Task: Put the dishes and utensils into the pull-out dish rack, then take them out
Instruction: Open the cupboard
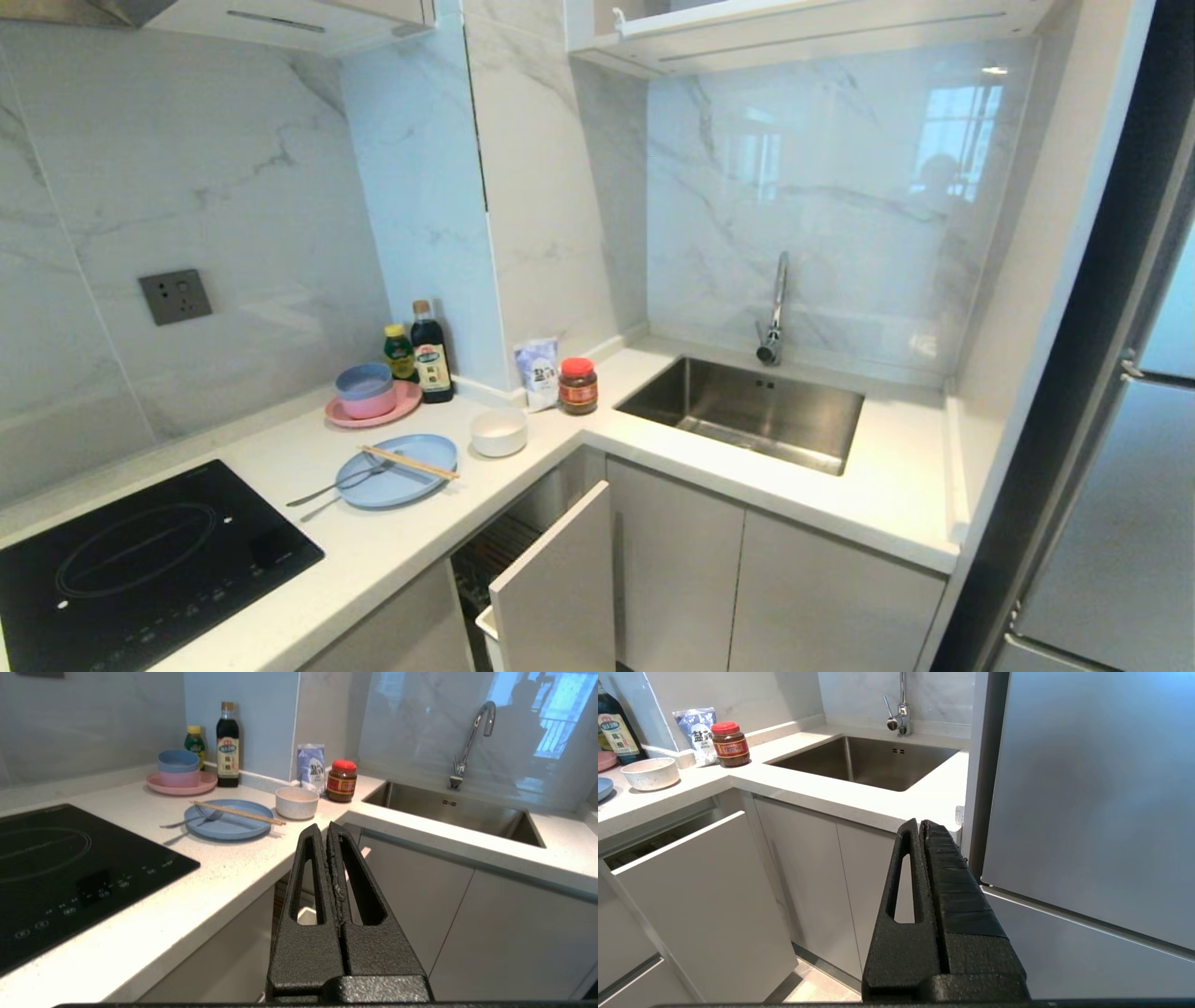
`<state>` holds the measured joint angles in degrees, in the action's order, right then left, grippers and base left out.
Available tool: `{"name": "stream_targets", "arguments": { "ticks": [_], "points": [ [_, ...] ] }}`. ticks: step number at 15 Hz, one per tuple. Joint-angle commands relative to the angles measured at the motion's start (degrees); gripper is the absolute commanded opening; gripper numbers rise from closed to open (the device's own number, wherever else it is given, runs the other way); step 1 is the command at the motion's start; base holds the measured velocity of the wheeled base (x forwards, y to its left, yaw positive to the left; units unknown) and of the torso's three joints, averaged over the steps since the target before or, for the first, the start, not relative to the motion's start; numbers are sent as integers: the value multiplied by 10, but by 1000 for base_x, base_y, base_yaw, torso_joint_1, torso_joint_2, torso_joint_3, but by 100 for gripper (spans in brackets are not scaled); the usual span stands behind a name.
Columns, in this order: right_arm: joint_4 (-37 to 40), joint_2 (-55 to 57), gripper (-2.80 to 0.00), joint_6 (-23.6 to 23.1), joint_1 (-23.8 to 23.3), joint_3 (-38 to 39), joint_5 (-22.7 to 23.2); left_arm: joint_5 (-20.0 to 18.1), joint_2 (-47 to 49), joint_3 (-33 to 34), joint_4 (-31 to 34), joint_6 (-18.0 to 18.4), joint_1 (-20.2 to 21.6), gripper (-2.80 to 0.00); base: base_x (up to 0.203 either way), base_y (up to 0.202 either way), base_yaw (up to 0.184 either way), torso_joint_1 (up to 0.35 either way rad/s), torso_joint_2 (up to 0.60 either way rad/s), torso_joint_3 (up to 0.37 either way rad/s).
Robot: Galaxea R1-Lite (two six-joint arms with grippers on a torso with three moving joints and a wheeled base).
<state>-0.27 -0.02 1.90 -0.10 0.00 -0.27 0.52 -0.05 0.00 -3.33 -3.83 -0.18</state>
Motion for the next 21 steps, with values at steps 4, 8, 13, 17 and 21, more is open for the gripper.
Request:
{"name": "stream_targets", "arguments": {
  "ticks": [4,8,13,17,21],
  "points": [
    [1,-2,-280,1,2,1,0,0,0,15,-1,0,0,-280,0,0,0,-145,300,138],
    [1,-2,-280,1,2,1,0,0,0,15,-1,0,0,-280,0,0,0,-158,322,168],
    [1,-2,-280,3,2,1,-1,0,0,15,-1,0,0,-280,0,0,0,-171,342,179],
    [1,-2,-280,3,2,1,0,0,0,15,-1,0,0,-280,0,0,0,-198,399,203],
    [1,-2,-280,3,2,1,-1,0,0,15,-1,0,0,-280,0,0,0,-267,535,270]
  ]
}}
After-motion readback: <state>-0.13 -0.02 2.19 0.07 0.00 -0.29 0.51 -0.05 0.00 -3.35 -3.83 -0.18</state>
